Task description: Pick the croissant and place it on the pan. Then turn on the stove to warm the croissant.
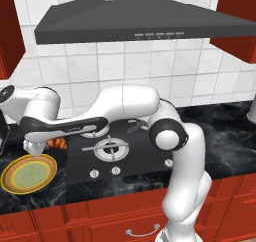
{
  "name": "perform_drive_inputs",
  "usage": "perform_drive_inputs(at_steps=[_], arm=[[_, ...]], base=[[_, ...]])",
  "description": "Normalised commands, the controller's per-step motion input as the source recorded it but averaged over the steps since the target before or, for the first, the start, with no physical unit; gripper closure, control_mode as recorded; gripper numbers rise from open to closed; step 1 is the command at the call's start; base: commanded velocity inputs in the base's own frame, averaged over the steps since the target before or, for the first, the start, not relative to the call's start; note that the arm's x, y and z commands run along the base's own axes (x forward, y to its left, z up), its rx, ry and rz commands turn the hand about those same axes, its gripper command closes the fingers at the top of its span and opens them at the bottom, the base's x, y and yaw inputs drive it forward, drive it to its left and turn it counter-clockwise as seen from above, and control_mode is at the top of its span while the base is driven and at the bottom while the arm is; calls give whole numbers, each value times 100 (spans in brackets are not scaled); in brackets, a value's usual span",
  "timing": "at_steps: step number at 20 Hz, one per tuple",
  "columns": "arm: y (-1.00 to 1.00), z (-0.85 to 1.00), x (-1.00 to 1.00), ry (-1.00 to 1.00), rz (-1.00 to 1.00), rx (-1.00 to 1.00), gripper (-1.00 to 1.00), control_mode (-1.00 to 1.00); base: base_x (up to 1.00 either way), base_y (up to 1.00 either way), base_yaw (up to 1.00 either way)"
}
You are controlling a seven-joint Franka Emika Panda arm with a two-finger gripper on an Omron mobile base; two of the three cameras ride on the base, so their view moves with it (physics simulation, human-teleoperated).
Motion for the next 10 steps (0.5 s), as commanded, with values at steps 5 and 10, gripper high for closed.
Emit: perform_drive_inputs(at_steps=[5, 10], arm=[[-66, 29, -7, -9, -24, 5, 100, -100], [-74, 31, -10, -10, -26, 6, 100, -100]], base=[[0, 0, 0], [0, 0, 0]])
